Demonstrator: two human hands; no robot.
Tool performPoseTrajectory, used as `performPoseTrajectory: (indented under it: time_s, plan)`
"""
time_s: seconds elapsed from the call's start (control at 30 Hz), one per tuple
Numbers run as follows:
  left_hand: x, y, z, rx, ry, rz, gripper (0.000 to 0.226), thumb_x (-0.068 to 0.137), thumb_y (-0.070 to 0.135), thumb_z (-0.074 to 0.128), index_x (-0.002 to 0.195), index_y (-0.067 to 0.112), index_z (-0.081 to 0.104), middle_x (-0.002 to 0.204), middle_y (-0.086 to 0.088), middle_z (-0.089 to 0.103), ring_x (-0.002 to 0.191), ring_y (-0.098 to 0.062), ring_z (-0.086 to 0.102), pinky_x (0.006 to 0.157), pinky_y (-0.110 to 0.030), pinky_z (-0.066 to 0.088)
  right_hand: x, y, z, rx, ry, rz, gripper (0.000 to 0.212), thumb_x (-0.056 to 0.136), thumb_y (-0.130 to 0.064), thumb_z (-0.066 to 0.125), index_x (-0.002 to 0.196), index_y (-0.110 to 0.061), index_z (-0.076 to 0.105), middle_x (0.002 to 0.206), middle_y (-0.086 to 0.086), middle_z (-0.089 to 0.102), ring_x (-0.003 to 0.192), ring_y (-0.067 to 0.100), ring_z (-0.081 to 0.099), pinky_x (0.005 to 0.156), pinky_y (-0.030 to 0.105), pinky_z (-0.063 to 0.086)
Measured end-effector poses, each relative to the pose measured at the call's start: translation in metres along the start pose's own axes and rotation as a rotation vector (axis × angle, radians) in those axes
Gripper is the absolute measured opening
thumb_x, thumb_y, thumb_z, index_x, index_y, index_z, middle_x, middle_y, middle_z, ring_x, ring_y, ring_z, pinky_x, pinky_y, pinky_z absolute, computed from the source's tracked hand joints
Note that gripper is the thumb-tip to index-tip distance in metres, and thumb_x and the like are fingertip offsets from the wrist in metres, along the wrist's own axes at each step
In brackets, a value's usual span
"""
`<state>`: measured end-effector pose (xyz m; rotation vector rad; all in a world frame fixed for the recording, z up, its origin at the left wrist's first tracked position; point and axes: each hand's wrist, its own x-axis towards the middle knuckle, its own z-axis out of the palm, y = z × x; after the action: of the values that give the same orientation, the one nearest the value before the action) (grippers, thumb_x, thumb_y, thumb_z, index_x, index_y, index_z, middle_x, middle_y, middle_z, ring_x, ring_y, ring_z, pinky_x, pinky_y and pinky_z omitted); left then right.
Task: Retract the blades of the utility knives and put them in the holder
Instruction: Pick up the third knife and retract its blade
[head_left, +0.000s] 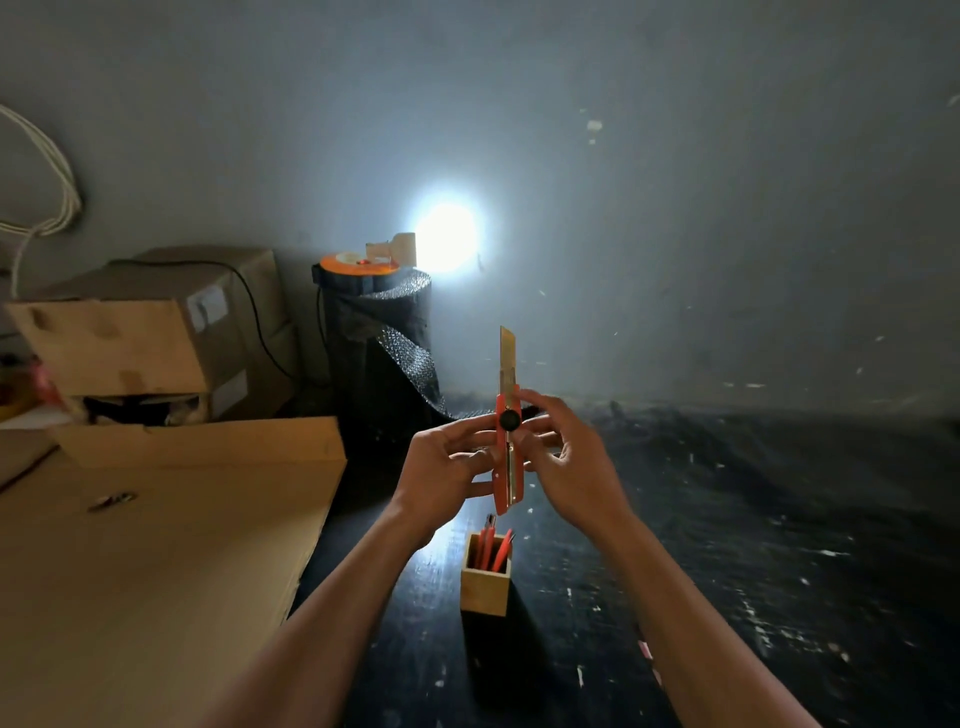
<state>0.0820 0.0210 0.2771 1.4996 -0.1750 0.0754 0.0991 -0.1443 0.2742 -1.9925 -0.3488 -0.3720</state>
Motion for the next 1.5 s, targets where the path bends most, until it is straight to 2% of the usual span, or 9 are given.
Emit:
performPoseTrajectory:
  time_s: [0.1,0.27,0.53,0.83,1.03,1.13,1.27,1.4,1.5]
  plan:
    - [0.002,0.008,0.002,0.026,-0.003,0.048,0.034,0.092,-0.008,0.066,0.115,0.015,0.075,0.101,-0.01,0.082,0.086,-0.023,0.082,0.066,-0.027,0.064,0.001,-0.007,-0.008,-0.051,0.003,-0.023,0.029,0.103,-0.035,0.055,0.131,-0.035,0.062,0.127,-0.005,0.07,0.11,0.014,0.067,0.093,0.036,0.059]
    - [0.0,0.017,0.003,0.038,-0.033,0.057,0.034,0.092,-0.009,0.066,0.112,0.016,0.077,0.095,-0.007,0.084,0.085,-0.023,0.082,0.068,-0.031,0.066,-0.001,-0.016,-0.016,-0.058,0.007,-0.043,0.017,0.102,-0.031,0.058,0.116,-0.039,0.062,0.113,-0.014,0.067,0.09,0.0,0.063,0.064,0.004,0.05]
    - [-0.001,0.021,-0.006,-0.009,-0.046,-0.011,0.036,0.092,-0.01,0.064,0.121,0.009,0.076,0.106,-0.014,0.082,0.094,-0.033,0.08,0.077,-0.04,0.066,-0.011,-0.015,-0.022,-0.067,-0.091,-0.047,0.016,0.097,-0.03,0.065,0.112,-0.028,0.071,0.108,-0.015,0.074,0.096,0.002,0.069,0.078,0.013,0.054]
    - [-0.002,0.034,-0.011,0.023,0.008,-0.033,0.037,0.091,-0.009,0.067,0.119,0.013,0.077,0.107,-0.011,0.082,0.097,-0.031,0.08,0.089,-0.054,0.063,-0.021,-0.021,-0.014,-0.126,-0.158,-0.057,0.021,0.093,-0.026,0.072,0.099,-0.047,0.068,0.092,-0.035,0.069,0.093,-0.014,0.066,0.076,0.006,0.047]
    - [-0.003,0.048,-0.009,0.0,0.022,0.002,0.039,0.089,-0.015,0.064,0.119,0.007,0.076,0.1,-0.012,0.083,0.086,-0.026,0.082,0.067,-0.037,0.067,-0.023,-0.027,-0.007,-0.13,-0.117,-0.095,0.034,0.095,-0.022,0.071,0.099,-0.055,0.061,0.088,-0.05,0.062,0.095,-0.018,0.064,0.076,0.003,0.047]
    - [-0.004,0.053,-0.008,-0.026,0.029,0.012,0.039,0.089,-0.017,0.064,0.116,0.009,0.077,0.095,-0.008,0.084,0.077,-0.02,0.081,0.06,-0.033,0.065,-0.022,-0.031,-0.008,-0.118,-0.1,-0.121,0.031,0.094,-0.021,0.072,0.114,-0.043,0.065,0.099,-0.044,0.062,0.091,-0.019,0.064,0.077,-0.001,0.045]
    - [-0.004,0.055,-0.006,-0.039,0.03,0.016,0.039,0.09,-0.014,0.065,0.115,0.013,0.077,0.092,-0.004,0.084,0.077,-0.017,0.081,0.059,-0.031,0.064,-0.022,-0.036,-0.011,-0.107,-0.112,-0.11,0.029,0.096,-0.021,0.069,0.123,-0.031,0.07,0.111,-0.024,0.066,0.094,-0.012,0.061,0.088,0.007,0.041]
    - [-0.004,0.055,-0.002,-0.044,0.032,0.012,0.038,0.09,-0.014,0.064,0.113,0.014,0.077,0.091,-0.004,0.084,0.077,-0.018,0.081,0.059,-0.032,0.064,-0.024,-0.035,-0.009,-0.081,-0.046,-0.077,0.02,0.092,-0.028,0.073,0.111,-0.026,0.069,0.1,-0.024,0.07,0.09,-0.006,0.067,0.083,0.01,0.046]
    - [-0.004,0.055,0.001,-0.037,0.033,0.001,0.039,0.09,-0.015,0.064,0.114,0.012,0.077,0.091,-0.005,0.084,0.075,-0.018,0.081,0.059,-0.032,0.065,-0.028,-0.035,-0.008,-0.067,0.008,-0.072,0.027,0.089,-0.035,0.075,0.113,-0.025,0.065,0.094,-0.03,0.065,0.087,-0.005,0.068,0.082,0.014,0.05]
